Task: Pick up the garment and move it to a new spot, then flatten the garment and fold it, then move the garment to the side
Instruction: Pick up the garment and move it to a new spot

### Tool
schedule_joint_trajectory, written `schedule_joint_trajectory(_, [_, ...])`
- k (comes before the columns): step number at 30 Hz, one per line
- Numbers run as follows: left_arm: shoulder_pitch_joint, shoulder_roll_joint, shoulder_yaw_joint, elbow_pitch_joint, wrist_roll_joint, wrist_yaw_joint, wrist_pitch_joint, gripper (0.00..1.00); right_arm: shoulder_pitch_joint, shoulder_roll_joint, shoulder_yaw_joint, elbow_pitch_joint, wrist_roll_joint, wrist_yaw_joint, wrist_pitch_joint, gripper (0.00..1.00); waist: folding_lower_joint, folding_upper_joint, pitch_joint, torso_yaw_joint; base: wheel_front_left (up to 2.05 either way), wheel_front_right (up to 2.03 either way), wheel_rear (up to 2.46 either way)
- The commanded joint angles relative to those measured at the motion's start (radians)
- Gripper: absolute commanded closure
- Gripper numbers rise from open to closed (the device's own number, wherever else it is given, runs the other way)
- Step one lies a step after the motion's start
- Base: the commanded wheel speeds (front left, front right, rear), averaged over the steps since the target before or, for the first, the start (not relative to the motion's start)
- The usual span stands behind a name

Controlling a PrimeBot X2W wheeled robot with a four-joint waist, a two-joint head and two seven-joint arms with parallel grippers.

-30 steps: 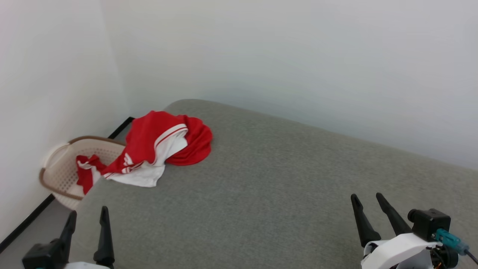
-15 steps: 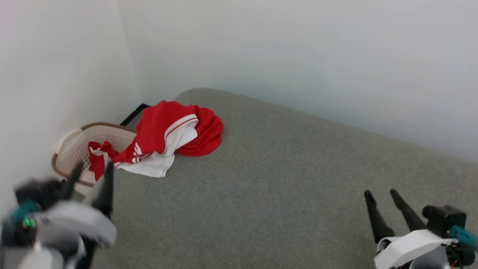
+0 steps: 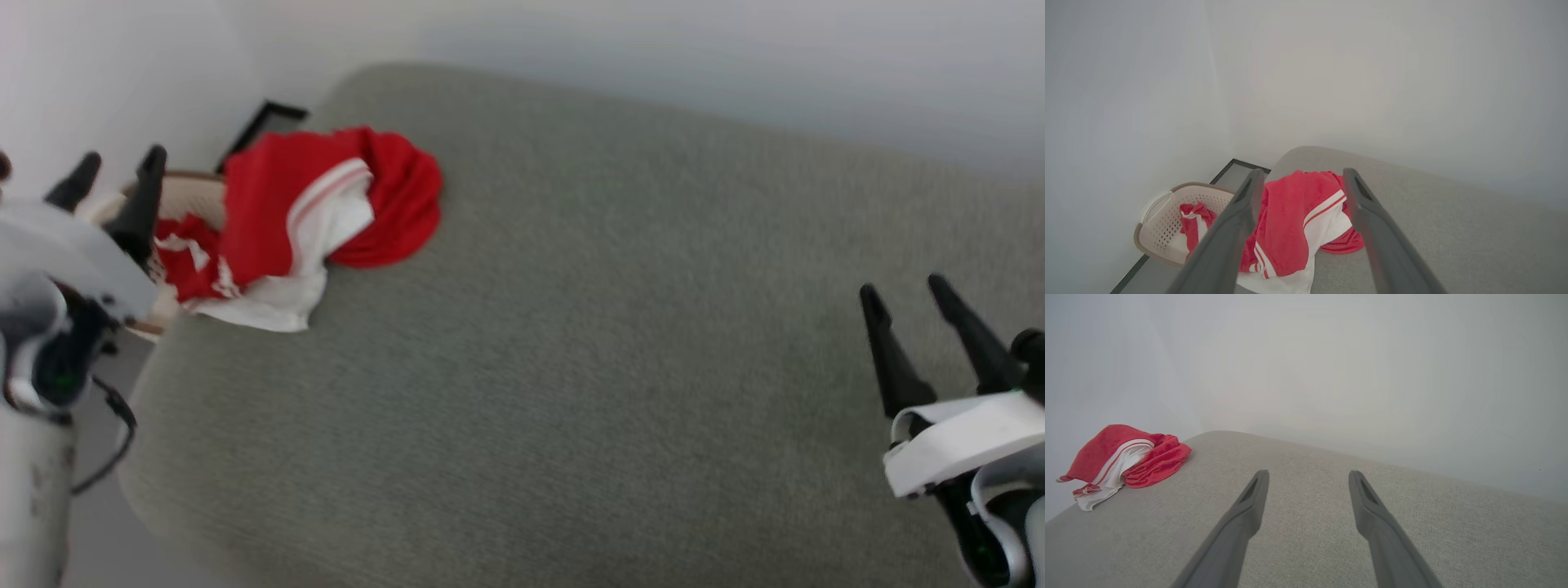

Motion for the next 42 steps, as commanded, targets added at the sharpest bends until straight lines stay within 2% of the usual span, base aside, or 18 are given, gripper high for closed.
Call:
schedule_joint_trajectory(1, [-0.029,0.002,-0.004,0.016,-0.007,-0.006,0.012,0.00,-0.019,-0.008,-0.005,-0.012,0.000,0.001,0.005,0.00,-0.0001,-0.0001,0.193,-0.111,0.00,0.00,0.00])
schedule_joint_trajectory(9, [-0.221,0.020,-0.025,0.253,-0.067,-0.005,0.191,0.00,-0.056,-0.030,-0.016,-0.100,-0.001,0.001,0.048,0.00,-0.0001,-0.0001,0.326,-0.156,0.00,0.00,0.00])
schedule_joint_trajectory(13, [-0.281,0.043,-0.042,0.383,-0.053,0.009,0.249,0.00,-0.066,-0.037,-0.014,-0.125,0.005,0.001,0.064,0.00,-0.0001,-0.0001,0.358,-0.181,0.00,0.00,0.00])
schedule_joint_trajectory(21, [-0.371,0.043,-0.095,0.603,-0.008,0.038,0.289,0.00,-0.073,-0.045,-0.025,-0.176,0.009,0.001,0.102,0.00,-0.0001,-0.0001,0.408,-0.212,0.00,0.00,0.00])
schedule_joint_trajectory(28, [-0.409,-0.005,-0.120,0.739,-0.003,0.032,0.284,0.00,-0.067,-0.045,-0.035,-0.199,0.011,0.001,0.123,0.00,-0.0001,-0.0001,0.423,-0.218,0.00,0.00,0.00])
schedule_joint_trajectory(29, [-0.413,-0.011,-0.120,0.754,-0.005,0.032,0.283,0.15,-0.066,-0.044,-0.036,-0.199,0.010,0.001,0.124,0.00,-0.0001,-0.0001,0.423,-0.217,0.00,0.00,0.00])
schedule_joint_trajectory(30, [-0.418,-0.019,-0.124,0.766,-0.004,0.029,0.277,1.00,-0.065,-0.041,-0.038,-0.198,0.009,0.001,0.126,0.00,-0.0001,-0.0001,0.421,-0.214,0.00,0.00,0.00])
schedule_joint_trajectory(37, [-0.462,-0.005,-0.140,0.810,0.014,0.010,0.205,1.00,-0.048,-0.029,-0.047,-0.171,0.010,0.001,0.111,0.00,-0.0001,-0.0001,0.360,-0.182,0.00,0.00,0.00])
schedule_joint_trajectory(42, [-0.509,0.038,-0.157,0.803,0.031,-0.006,0.152,1.00,-0.028,-0.010,-0.039,-0.131,0.017,0.001,0.087,0.00,-0.0001,-0.0001,0.277,-0.162,0.00,0.00,0.00])
